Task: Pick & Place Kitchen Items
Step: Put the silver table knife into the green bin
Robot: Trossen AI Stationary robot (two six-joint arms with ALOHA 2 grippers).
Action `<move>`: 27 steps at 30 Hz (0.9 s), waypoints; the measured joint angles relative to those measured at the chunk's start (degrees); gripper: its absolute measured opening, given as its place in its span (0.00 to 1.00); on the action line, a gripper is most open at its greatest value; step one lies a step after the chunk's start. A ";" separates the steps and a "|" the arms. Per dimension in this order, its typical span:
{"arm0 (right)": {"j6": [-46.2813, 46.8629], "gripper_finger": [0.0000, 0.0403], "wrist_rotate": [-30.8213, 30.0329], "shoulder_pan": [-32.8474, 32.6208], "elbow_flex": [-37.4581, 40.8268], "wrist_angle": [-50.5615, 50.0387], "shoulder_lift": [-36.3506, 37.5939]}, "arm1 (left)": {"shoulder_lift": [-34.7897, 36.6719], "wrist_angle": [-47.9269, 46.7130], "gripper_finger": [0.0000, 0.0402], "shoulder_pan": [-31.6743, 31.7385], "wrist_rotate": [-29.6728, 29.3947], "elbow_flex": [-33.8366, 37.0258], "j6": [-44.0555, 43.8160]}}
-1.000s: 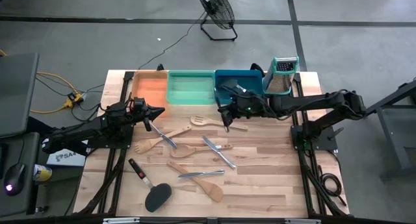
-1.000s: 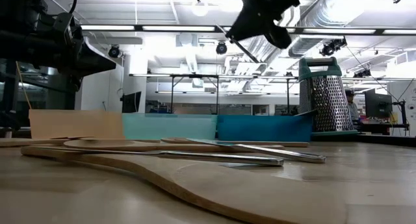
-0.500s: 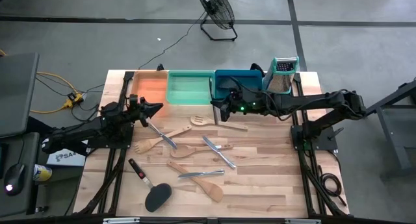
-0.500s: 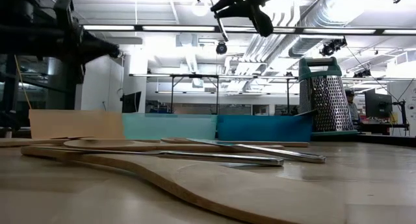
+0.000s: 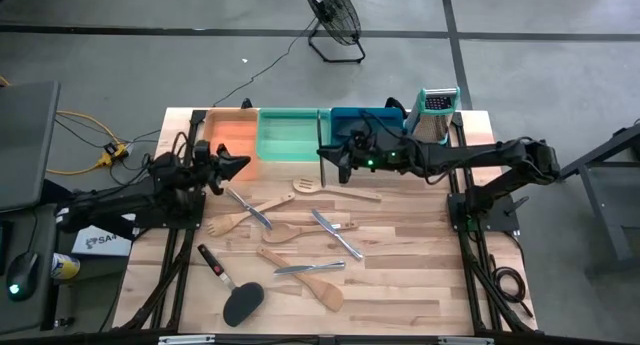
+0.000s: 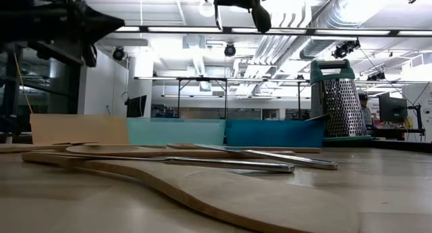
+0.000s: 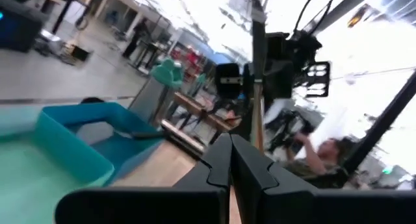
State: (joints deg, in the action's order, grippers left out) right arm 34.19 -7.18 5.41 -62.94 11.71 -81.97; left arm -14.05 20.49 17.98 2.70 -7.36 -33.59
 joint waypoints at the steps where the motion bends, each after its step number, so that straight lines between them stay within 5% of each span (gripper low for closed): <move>1: -0.30 0.08 -0.06 0.05 0.00 -0.04 0.00 | -1.92 -0.12 0.02 0.00 -0.06 -0.92 0.50; 6: -1.31 0.08 2.71 1.25 0.00 2.27 -0.04 | -13.28 0.42 0.12 0.00 1.62 -6.92 1.92; 17: -3.88 0.08 5.84 2.58 -0.02 2.45 -0.07 | -39.74 3.91 0.57 -0.02 16.32 -24.40 3.17; 27: -6.06 0.08 7.29 2.64 -0.02 2.20 -0.07 | -55.16 4.07 0.62 0.00 23.66 -38.47 3.35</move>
State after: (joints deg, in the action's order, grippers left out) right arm 28.14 0.11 8.05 -62.96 13.92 -82.04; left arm -69.21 24.56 17.97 26.36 -45.83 -30.24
